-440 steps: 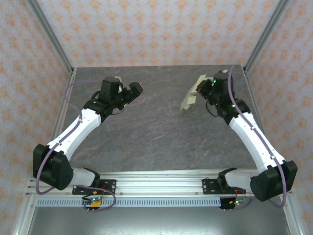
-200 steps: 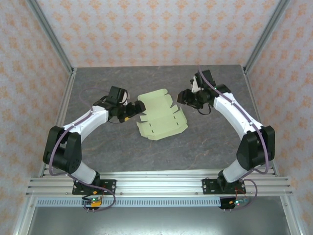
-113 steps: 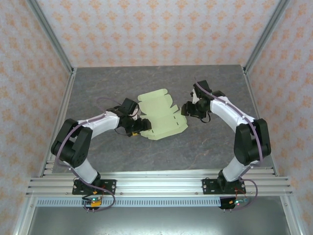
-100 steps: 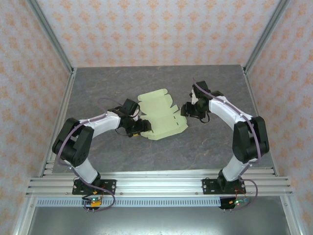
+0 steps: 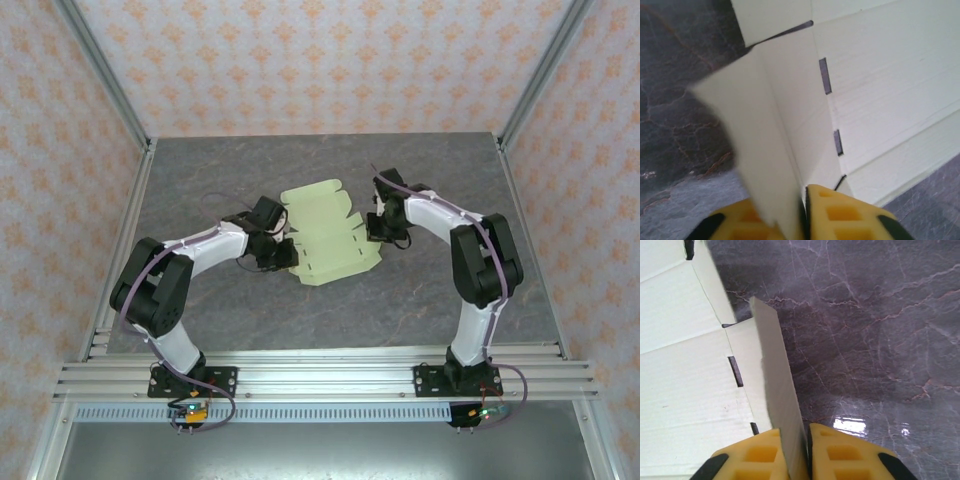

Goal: Fold the paper box

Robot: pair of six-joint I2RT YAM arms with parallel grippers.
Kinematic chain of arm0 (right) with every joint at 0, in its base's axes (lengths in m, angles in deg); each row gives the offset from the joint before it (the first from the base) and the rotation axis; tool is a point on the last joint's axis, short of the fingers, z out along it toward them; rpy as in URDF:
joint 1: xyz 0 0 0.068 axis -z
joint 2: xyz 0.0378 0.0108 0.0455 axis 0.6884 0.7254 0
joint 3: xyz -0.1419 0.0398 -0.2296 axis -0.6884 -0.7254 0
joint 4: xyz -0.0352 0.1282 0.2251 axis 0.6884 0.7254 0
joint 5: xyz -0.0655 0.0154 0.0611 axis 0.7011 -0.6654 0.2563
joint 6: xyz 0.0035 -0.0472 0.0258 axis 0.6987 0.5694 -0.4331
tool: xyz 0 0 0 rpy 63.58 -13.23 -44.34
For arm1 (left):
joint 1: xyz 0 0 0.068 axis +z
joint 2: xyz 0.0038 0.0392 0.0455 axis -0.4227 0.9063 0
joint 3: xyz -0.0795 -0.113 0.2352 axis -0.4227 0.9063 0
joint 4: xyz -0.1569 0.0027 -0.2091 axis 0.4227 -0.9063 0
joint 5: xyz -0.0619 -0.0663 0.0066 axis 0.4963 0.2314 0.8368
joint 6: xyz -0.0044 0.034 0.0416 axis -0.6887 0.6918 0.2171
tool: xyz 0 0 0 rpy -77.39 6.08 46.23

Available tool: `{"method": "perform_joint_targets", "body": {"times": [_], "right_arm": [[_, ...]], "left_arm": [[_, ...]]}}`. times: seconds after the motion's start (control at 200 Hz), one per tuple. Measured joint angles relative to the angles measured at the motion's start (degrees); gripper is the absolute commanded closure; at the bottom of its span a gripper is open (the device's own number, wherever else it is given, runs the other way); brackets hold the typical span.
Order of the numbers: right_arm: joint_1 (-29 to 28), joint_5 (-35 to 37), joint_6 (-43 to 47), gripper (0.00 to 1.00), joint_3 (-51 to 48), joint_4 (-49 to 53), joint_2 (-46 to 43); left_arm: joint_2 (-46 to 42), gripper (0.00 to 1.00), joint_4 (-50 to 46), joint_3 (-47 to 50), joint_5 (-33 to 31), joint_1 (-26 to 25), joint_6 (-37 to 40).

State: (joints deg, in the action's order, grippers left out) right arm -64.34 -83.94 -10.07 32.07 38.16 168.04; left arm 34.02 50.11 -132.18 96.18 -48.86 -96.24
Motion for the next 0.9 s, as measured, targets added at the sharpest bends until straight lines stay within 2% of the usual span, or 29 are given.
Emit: {"method": "perform_joint_targets", "body": {"times": [0.05,0.105,0.481,0.506,0.566,0.611,0.706,0.901], "right_arm": [[0.3,-0.3,0.0,0.91,-0.7,0.0,-0.8],[0.7,-0.7,0.0,0.94,-2.0,-0.1,-2.1],[4.8,-10.5,-3.0,0.94,-12.2,-6.0,-11.4],[4.9,-10.8,-3.1,0.94,-12.3,-6.1,-11.9],[4.9,-11.5,-3.1,0.94,-12.4,-6.1,-13.0],[4.9,-11.6,-3.0,0.95,-12.4,-6.1,-13.9],[4.9,-11.4,-0.7,0.95,-12.0,-6.0,-15.6],[2.0,-6.1,14.4,0.98,-10.1,-4.2,-18.7]], "left_arm": [[0.0,1.00,0.0,-0.2,0.0,0.0,0.1],[0.0,1.00,-0.4,-0.5,0.0,0.1,0.4],[0.0,1.00,-2.4,-1.4,0.1,0.3,2.7],[0.0,0.93,-2.3,-1.4,0.2,0.4,2.7],[-0.2,0.59,-2.2,-1.3,0.3,0.7,3.2],[-0.6,0.46,-1.9,-1.1,0.7,0.8,3.1],[-3.1,0.29,-0.2,0.6,1.5,1.3,2.7],[-15.0,0.14,2.1,2.5,0.4,3.3,1.6]]}}
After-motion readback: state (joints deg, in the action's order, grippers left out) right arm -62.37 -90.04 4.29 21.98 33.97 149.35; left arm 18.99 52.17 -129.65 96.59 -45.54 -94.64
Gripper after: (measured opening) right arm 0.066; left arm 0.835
